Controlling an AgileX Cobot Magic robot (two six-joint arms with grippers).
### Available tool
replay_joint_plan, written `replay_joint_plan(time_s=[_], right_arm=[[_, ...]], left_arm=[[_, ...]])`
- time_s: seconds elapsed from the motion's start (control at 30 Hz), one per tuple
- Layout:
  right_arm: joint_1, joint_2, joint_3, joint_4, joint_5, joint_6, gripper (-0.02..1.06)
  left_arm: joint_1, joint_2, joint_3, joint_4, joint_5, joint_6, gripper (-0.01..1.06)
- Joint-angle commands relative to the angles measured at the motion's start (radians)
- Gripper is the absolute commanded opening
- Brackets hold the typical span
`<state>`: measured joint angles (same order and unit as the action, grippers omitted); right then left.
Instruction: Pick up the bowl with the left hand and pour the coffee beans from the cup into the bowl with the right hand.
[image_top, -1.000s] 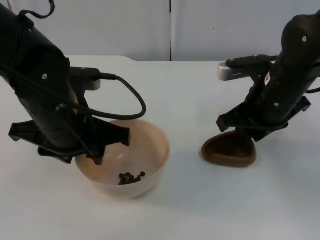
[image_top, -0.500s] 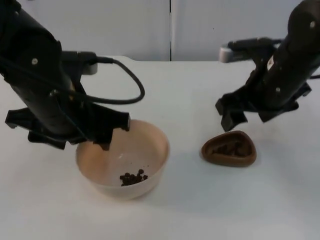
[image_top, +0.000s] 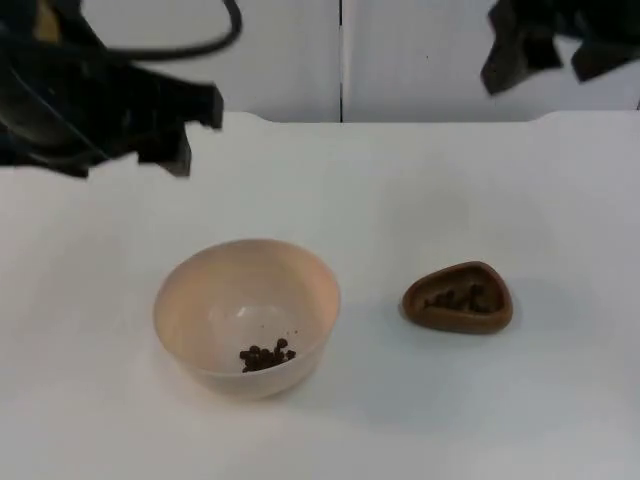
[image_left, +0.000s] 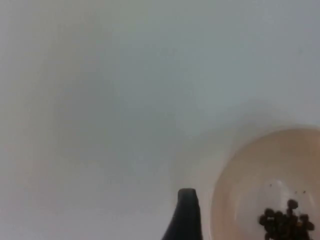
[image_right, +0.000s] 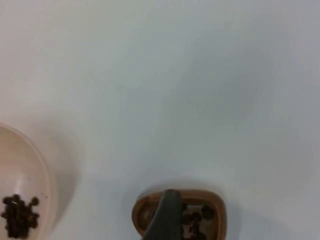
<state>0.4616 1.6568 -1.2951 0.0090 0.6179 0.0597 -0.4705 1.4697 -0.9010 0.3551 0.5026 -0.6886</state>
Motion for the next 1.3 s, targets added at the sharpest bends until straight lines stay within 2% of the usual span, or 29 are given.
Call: replay_joint_plan(time_s=[0.0,0.37,0.5,0.73,0.97,1.2,1.27], right_arm=[[0.001,-0.106,-0.001,0.0,0.032,-0.001,0.74],[0.001,-0.311,0.002,0.0,0.14,-0.012,0.74],[0.001,-0.409,0.002,0.002,0.203,-0.023,0.74],[0.001,-0.527,0.031,0.002,0.224,-0.023,0.74],[0.001,-0.699,0.178,-0.009,0.185,-0.025,0.74],[0.001,-0.87,0.34,-0.009,0.177,-0.03,0.74],[0.001,-0.932,0.389,-0.009,0.176,-0.03,0.74]], left_arm=[[-0.005,-0.112,-0.001,0.001,0.019,0.015,0.69],[-0.005,-0.367,-0.001,0.0,0.079,0.059,0.69],[-0.005,-0.485,-0.001,0.0,0.157,0.094,0.69],[-0.005,-0.614,-0.001,-0.009,0.218,0.127,0.69],[-0.005,-0.76,0.006,-0.031,0.255,0.195,0.69],[-0.005,-0.889,0.125,-0.034,0.264,0.208,0.69],[-0.005,-0.927,0.148,-0.034,0.293,0.21,0.69]])
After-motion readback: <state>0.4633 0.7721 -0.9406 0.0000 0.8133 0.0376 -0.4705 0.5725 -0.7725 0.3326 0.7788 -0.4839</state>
